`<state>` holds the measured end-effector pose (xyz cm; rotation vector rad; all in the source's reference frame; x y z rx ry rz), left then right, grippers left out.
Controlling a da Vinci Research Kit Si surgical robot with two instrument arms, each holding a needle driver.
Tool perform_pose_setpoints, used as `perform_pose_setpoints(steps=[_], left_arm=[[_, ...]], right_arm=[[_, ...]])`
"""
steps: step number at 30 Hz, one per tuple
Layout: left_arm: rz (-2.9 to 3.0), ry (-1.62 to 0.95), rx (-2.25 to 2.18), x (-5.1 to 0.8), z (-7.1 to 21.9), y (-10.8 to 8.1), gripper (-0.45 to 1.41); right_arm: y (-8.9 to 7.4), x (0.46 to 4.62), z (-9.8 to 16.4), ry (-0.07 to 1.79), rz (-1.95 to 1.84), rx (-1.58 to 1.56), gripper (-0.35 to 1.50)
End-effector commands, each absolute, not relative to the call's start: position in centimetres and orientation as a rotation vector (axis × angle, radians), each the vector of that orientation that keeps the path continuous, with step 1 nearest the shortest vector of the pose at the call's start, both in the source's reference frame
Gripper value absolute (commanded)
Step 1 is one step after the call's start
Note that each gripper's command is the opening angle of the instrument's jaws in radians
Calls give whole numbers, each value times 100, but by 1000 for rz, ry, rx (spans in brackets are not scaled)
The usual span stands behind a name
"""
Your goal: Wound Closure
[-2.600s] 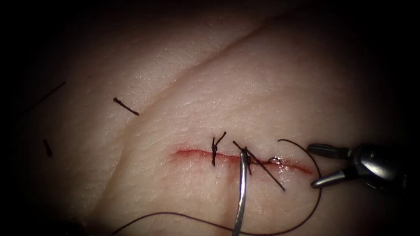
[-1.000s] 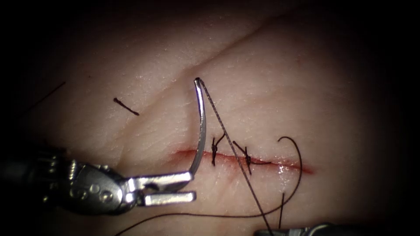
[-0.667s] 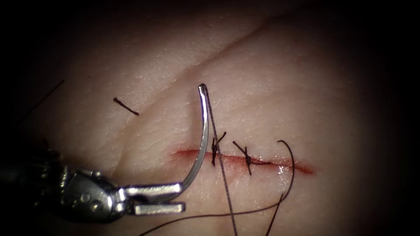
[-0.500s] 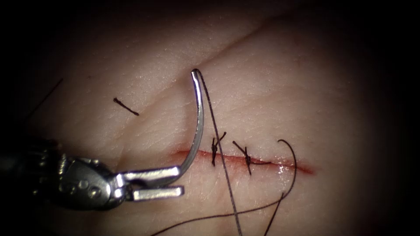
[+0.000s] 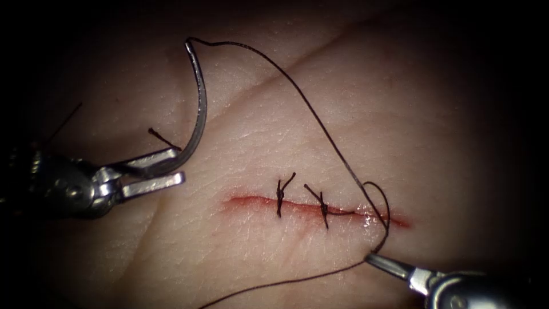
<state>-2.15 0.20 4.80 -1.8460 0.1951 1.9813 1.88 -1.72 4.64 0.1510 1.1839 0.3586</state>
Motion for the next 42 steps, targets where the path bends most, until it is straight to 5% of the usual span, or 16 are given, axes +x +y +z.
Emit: perform_pose_setpoints(steps=[1,15,27,30,32,36,37,42], left_arm=[[1976,197,-1842,-213,486,20,-45],[1972,228,-1810,-203,479,20,-45],[1972,238,-1820,-211,478,12,-45],[1970,240,-1829,-214,478,10,-45],[1971,242,-1829,-214,476,7,-45],[1971,240,-1832,-213,473,6,-45],[1971,239,-1831,-213,471,6,-45],[1969,240,-1832,-216,471,7,-45]], right_arm=[[-170,183,487,1171,366,139,138],[-158,165,572,1081,448,138,136],[-161,180,585,1077,630,300,115],[-167,191,597,1011,644,355,96],[-173,191,612,978,668,388,51],[-178,186,625,960,693,413,19],[-182,181,629,957,711,430,-35],[-178,170,610,952,729,461,-35]])
